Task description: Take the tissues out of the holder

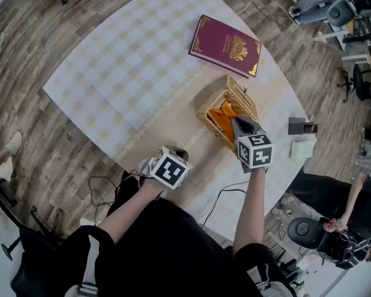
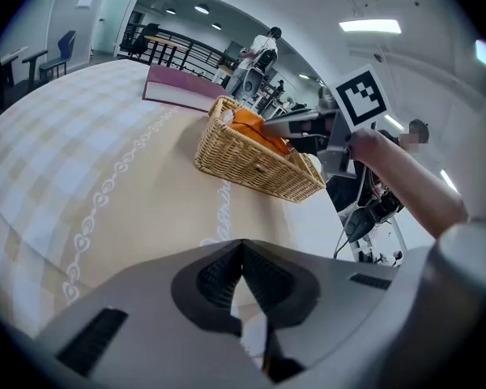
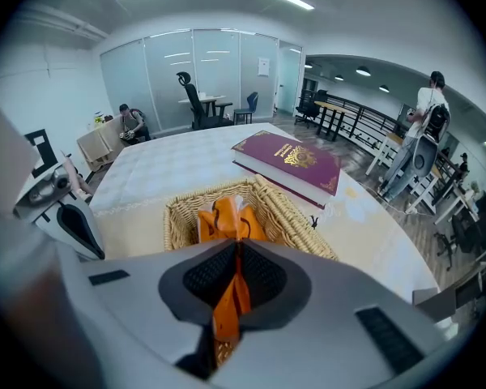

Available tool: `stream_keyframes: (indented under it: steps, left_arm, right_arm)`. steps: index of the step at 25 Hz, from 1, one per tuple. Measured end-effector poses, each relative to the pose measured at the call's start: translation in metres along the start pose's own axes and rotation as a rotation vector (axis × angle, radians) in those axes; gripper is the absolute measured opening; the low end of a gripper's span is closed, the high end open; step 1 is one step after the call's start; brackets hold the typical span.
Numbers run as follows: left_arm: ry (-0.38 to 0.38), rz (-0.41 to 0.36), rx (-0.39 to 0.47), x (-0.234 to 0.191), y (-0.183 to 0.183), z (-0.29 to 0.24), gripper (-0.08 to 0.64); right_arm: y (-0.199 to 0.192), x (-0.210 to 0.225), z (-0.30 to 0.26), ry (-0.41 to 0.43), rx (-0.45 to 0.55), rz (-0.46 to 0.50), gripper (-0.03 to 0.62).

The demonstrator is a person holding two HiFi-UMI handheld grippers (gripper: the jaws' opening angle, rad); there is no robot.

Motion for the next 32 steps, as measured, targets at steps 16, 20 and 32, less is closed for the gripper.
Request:
stream_keyframes:
  steps: [16, 20, 32]
  left_arm:
    - [-0.031, -0.116, -0.047, 0.019, 0.003, 0.004, 0.000]
    - [-0.031, -0.151, -0.060, 0.022, 0.001, 0.007, 0.000]
    - [-0.068, -0.285, -0.114, 0.039, 0.001, 0.011, 0.000]
  right_arm:
    - [0.022, 0.003, 0.065, -0.093, 0.121, -0.017, 0.021]
    - [0.022, 0.002, 0.079, -0.127, 0.152, -0.052, 0.020]
    - [0.003, -0.020, 0.122, -0.156, 0.214, -0.172, 0.018]
Point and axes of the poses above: the fingertips, and each gripper's own axes: z backward along the fingers, x to its right, y out of its top, the point moved 4 cm from there along z, backward along the fingers, and after that the axes turned 7 degrees about -y, right-handed, at the moved point
